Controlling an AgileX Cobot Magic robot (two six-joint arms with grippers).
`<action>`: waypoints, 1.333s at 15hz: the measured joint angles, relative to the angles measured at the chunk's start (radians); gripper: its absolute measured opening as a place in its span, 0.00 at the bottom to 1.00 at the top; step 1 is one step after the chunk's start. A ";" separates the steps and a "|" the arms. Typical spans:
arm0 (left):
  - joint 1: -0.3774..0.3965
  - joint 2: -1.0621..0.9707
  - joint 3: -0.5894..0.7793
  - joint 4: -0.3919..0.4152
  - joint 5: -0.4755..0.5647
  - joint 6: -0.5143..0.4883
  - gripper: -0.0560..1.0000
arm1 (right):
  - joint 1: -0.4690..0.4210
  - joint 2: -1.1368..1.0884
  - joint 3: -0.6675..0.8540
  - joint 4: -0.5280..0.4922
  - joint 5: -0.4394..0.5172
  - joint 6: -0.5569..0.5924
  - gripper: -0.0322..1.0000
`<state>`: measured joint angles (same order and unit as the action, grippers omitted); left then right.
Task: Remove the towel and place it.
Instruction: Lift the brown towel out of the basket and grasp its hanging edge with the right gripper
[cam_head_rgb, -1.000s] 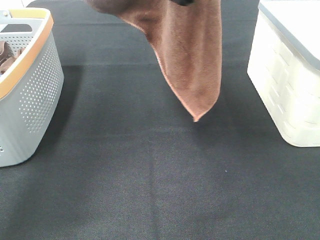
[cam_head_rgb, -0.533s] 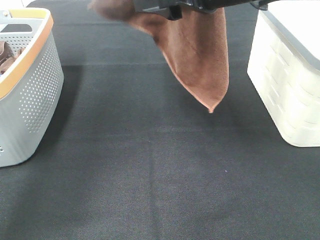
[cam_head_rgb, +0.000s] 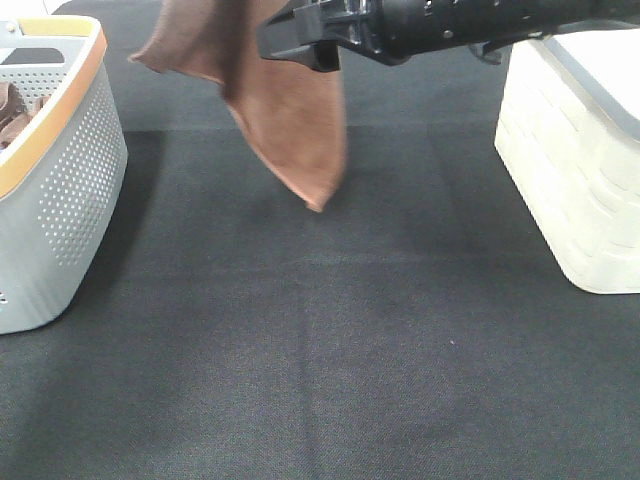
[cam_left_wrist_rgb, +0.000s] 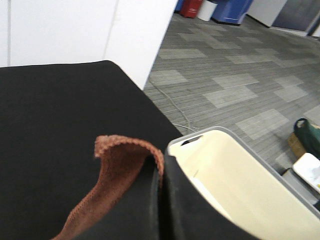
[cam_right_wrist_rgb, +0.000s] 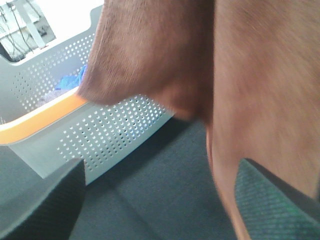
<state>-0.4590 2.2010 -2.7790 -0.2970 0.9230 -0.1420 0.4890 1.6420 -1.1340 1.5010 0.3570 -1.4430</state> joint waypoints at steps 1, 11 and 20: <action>-0.022 0.005 0.000 0.049 0.000 -0.004 0.05 | 0.025 0.006 -0.002 0.004 -0.022 -0.017 0.78; -0.217 0.027 0.000 0.422 0.022 -0.015 0.05 | 0.243 0.022 -0.005 0.008 -0.559 0.003 0.78; -0.217 0.027 0.000 0.427 0.047 -0.015 0.05 | 0.243 0.056 -0.007 0.008 -0.574 0.073 0.76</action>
<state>-0.6760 2.2280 -2.7790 0.1300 0.9700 -0.1570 0.7320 1.6980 -1.1410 1.5090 -0.2170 -1.3700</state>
